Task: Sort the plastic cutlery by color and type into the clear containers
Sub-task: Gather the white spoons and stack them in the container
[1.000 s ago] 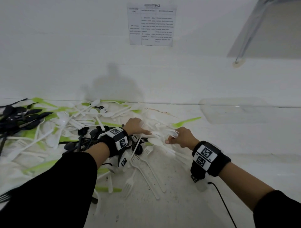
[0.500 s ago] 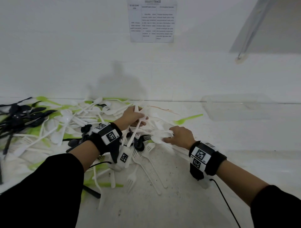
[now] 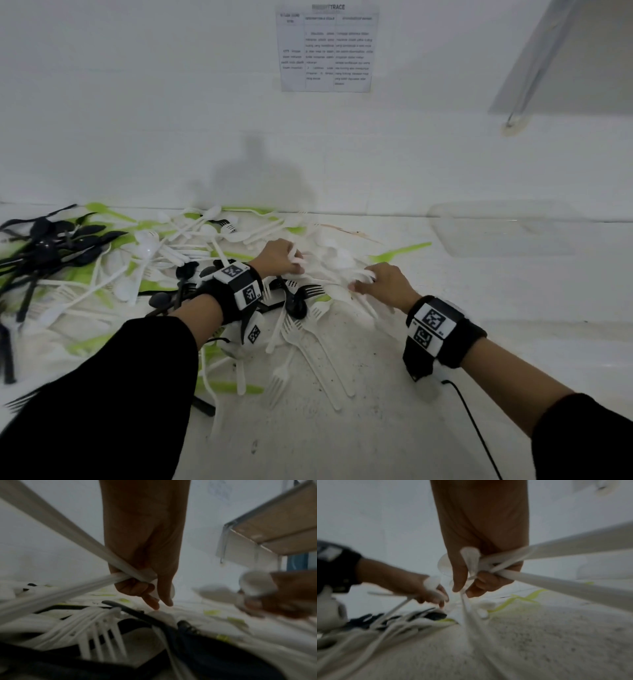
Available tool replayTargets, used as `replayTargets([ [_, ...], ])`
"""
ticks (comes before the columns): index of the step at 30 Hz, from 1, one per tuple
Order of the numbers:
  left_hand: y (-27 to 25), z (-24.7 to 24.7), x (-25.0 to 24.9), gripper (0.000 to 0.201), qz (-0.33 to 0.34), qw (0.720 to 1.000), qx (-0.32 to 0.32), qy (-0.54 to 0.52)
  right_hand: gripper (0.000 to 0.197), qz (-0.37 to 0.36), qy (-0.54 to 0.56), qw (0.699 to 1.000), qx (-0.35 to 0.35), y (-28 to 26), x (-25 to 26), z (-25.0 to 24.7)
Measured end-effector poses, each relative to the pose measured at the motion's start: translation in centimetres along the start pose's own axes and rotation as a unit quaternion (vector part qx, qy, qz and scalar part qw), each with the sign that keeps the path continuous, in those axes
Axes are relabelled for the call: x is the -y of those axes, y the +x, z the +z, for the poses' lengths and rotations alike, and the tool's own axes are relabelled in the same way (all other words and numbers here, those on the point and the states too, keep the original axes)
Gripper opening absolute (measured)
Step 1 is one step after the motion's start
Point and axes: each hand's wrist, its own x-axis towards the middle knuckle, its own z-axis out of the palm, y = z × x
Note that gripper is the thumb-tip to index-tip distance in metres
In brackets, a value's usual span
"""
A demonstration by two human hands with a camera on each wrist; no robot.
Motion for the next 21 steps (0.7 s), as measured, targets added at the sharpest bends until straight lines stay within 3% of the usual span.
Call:
replayTargets([
  [3, 0.4, 1.0, 0.2, 0.035, 0.018, 0.998, 0.027, 0.054, 0.024, 0.002, 0.063, 0.997, -0.043, -0.5, 0.2, -1.3],
  [6, 0.6, 1.2, 0.1, 0.027, 0.03, 0.998, 0.008, 0.063, 0.022, 0.027, 0.045, 0.994, -0.092, -0.8, 0.4, -2.0],
  [9, 0.6, 0.9, 0.2, 0.022, 0.043, 0.997, -0.017, 0.062, 0.022, 0.054, 0.023, 0.995, -0.075, -0.7, 0.3, -2.1],
  [11, 0.4, 0.3, 0.3, 0.018, 0.043, 0.998, -0.044, 0.024, 0.025, 0.047, 0.009, 0.997, -0.053, -0.4, -0.1, -1.6],
  [14, -0.2, -1.0, 0.4, 0.019, 0.03, 0.994, -0.101, -0.034, 0.049, 0.034, -0.042, 0.998, -0.021, -0.4, -0.6, -0.4],
  [16, -0.7, -1.9, 0.6, 0.016, 0.011, 0.986, -0.132, -0.099, 0.054, 0.02, -0.085, 0.996, -0.002, -0.6, -0.6, 0.4],
  [21, -1.6, -3.8, 1.2, 0.016, -0.021, 0.937, -0.169, -0.304, 0.056, 0.012, -0.146, 0.987, 0.06, -0.7, -0.7, 1.8],
])
